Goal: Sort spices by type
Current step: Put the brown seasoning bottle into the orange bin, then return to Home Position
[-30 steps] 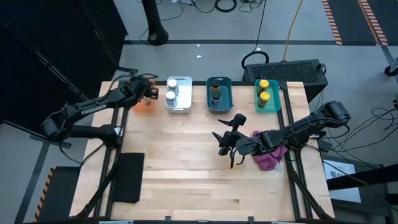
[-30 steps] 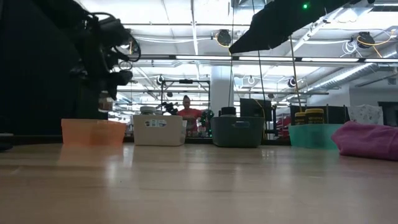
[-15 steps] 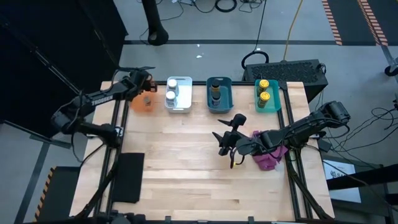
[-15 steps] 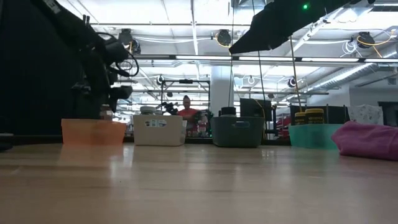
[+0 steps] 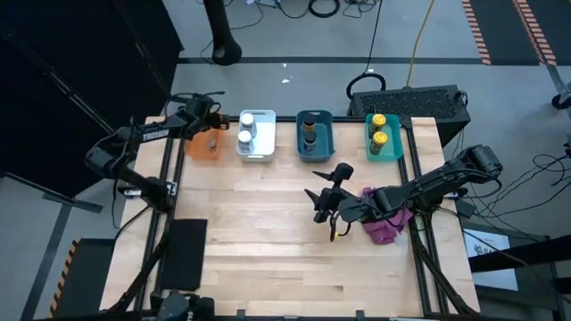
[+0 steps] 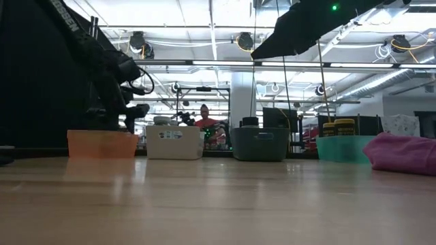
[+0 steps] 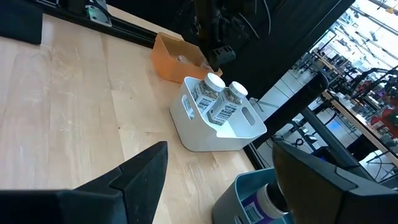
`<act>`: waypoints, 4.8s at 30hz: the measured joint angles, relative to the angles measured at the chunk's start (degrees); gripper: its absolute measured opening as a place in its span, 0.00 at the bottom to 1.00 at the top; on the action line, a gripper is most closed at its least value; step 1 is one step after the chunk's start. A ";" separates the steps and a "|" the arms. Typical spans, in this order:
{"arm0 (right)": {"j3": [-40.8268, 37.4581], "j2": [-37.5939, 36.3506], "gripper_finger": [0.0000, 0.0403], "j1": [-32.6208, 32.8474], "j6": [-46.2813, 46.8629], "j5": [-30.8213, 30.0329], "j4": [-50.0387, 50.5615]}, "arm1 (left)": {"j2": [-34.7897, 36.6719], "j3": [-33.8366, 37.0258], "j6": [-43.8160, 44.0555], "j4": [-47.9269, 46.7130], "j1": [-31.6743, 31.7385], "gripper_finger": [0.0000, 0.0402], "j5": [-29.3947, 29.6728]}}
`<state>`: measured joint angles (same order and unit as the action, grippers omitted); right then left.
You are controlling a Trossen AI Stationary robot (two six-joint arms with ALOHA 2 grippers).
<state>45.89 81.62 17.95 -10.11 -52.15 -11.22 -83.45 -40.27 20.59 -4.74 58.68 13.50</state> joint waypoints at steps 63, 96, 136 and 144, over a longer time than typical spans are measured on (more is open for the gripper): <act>-16.71 -9.70 0.67 -2.27 -16.08 23.67 -39.92 | 60.82 22.55 -34.05 9.79 -64.09 0.68 3.14; -44.32 -76.58 0.67 -2.22 -29.38 22.05 -33.62 | 81.42 39.91 -28.66 12.09 -52.00 0.60 0.22; -45.03 -79.10 0.54 -4.93 -11.07 57.98 -12.66 | 81.12 39.95 -28.50 11.46 -52.00 0.59 9.27; -45.03 -79.10 0.54 -4.93 -6.98 57.97 -12.00 | 81.12 39.98 -28.50 11.46 -52.00 0.59 9.27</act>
<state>0.86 2.52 13.02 -17.08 5.82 -23.22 -2.33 -0.30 -7.90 6.72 6.68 22.76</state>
